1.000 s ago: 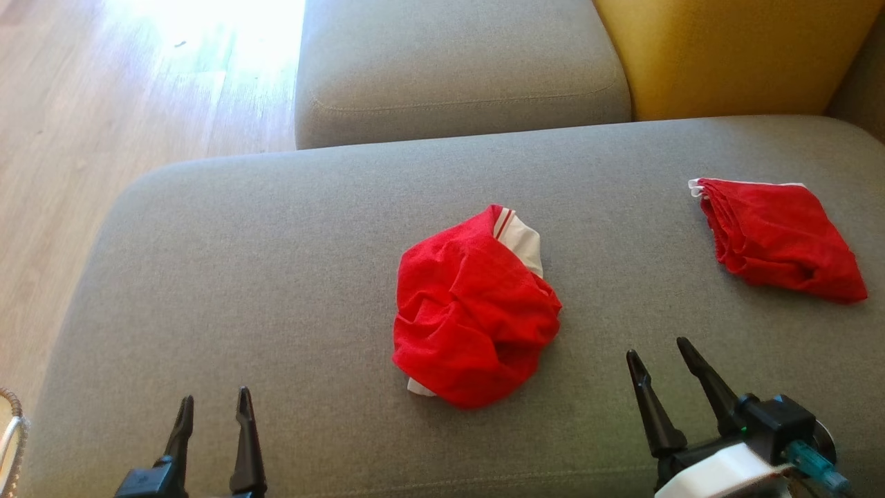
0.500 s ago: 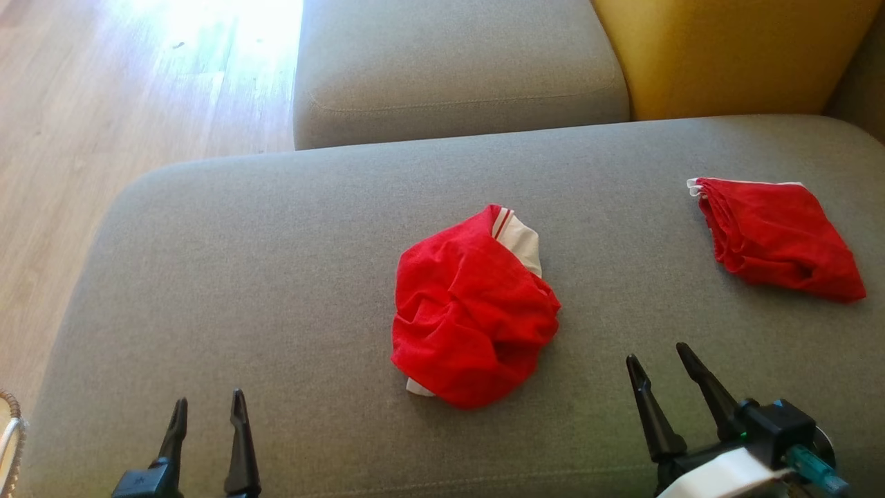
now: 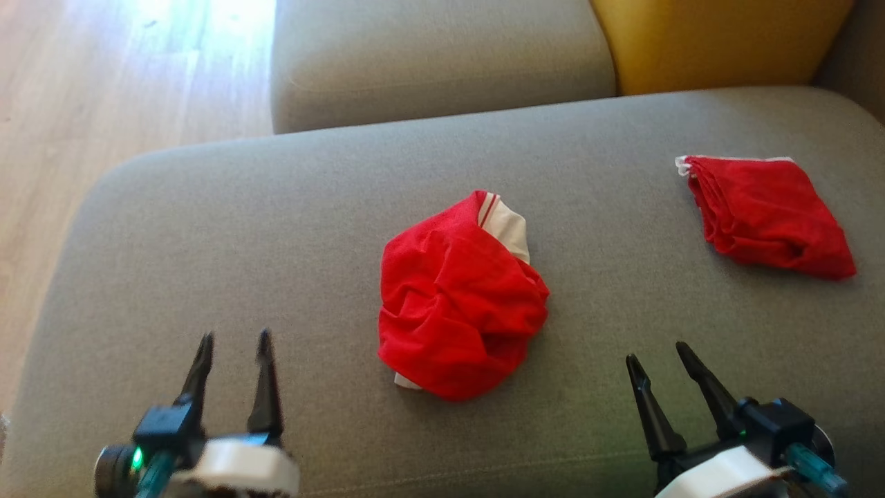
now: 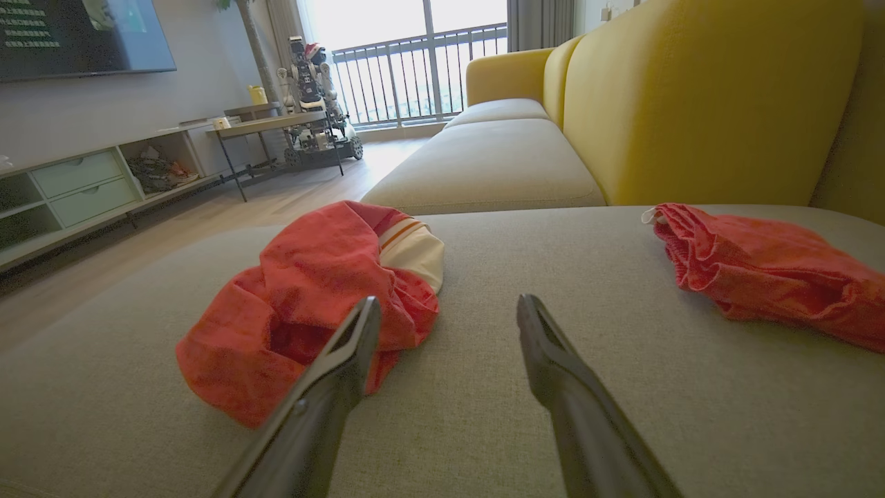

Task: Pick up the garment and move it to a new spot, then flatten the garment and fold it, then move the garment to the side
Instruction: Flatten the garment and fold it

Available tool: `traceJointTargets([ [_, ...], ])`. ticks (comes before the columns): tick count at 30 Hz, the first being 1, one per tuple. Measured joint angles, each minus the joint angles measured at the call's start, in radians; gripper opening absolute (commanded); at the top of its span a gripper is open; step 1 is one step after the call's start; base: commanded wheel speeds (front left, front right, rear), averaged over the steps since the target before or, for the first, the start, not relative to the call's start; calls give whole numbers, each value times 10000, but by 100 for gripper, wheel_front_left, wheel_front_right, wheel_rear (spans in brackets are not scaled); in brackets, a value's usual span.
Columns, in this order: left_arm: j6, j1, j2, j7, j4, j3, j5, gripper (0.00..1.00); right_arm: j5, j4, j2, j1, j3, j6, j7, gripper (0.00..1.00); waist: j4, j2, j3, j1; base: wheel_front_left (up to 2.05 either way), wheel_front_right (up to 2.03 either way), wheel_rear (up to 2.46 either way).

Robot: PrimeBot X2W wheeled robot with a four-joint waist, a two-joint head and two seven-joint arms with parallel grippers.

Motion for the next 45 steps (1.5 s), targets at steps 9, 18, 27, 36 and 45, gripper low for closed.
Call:
traceJointTargets([
  [9,-610,-2912,-54,320,966,-1503,476,100,-190,-2,4,-531,82,0,0,100,-523,0,792,0,0,0,0],
  [18,-696,-7463,-169,2796,2727,-2537,642,100,-67,-167,4,-1579,102,2,0,100,-1194,0,2431,3,0,0,0],
  [27,-966,-10363,-217,5334,5415,-2869,383,100,107,-188,4,-2199,301,0,0,100,-1845,0,4255,5,0,0,0],
  [36,-1235,-11127,-234,5875,6899,-3319,190,100,196,-199,4,-2687,374,0,0,100,-2212,0,4997,2,0,0,0],
  [45,-1313,-11458,-228,5852,7260,-4080,-397,100,263,-194,4,-2717,485,2,0,100,-2128,0,5096,0,0,0,0],
])
